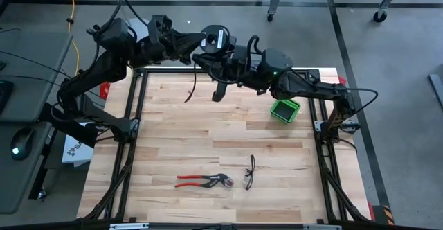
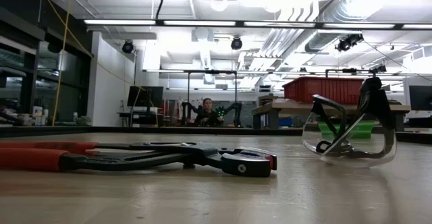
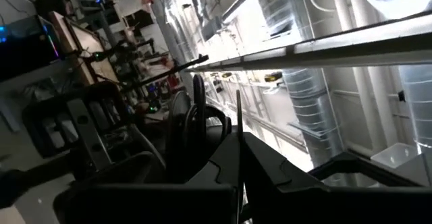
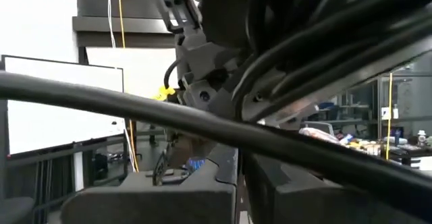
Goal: Coil cords
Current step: Coil the black wire on the black spool
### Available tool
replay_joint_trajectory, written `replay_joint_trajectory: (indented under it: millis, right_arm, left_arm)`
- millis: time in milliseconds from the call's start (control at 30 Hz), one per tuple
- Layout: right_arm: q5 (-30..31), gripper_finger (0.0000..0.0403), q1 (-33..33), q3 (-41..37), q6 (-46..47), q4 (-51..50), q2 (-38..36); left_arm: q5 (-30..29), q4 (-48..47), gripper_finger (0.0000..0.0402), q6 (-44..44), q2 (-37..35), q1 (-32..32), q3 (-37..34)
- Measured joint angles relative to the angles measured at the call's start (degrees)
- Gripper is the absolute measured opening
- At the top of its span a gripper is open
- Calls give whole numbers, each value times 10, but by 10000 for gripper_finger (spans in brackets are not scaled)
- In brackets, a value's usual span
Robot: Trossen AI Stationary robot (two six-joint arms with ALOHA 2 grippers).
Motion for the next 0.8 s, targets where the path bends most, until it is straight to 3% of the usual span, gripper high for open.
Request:
replay_joint_trajectory:
  millis: [400,800]
  right_arm:
    - [78,0,-6,0,-61,48,17]
    - [66,0,-35,0,-127,78,23]
  left_arm:
    - [2,-9,0,-42,0,-16,0]
    - [14,-72,0,-75,-14,-44,0]
